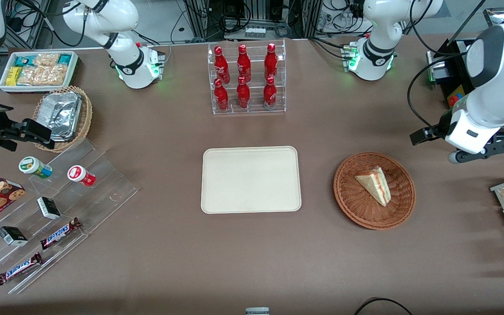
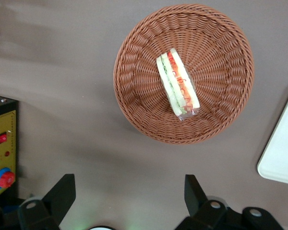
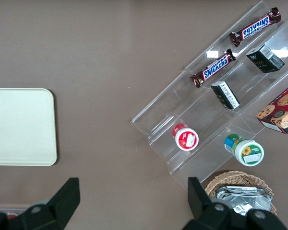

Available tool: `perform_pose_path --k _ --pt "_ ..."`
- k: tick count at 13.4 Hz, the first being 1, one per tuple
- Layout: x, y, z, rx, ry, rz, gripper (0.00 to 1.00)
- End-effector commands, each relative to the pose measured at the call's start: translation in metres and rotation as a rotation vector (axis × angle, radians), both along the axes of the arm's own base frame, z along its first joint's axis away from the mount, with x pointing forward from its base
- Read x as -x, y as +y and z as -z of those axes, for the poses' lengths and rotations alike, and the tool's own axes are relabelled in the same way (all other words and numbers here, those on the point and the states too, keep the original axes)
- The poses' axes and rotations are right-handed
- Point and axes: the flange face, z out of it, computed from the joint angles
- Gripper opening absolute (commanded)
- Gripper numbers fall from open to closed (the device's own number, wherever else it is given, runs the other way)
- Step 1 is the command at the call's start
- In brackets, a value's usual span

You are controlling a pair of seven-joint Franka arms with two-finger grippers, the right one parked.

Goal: Place sandwich from basket to tray
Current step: 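Move the left gripper down over the sandwich in the wicker basket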

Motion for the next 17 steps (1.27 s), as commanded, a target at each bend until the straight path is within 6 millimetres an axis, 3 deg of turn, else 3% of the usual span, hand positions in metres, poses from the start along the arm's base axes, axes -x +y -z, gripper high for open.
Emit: perform_pose_path --k 1,9,14,17 --pt "0.000 -0.006 0.011 -0.011 -0.028 -0.094 1.00" --pt "-0.022 -0.030 0.081 -0.018 -0.043 -0.235 1.00" --pt "-0.031 -0.062 0.113 -0.022 -0.030 -0.226 1.00" --pt "-0.035 -0.070 0.121 -0.005 -0.070 -0.210 1.00"
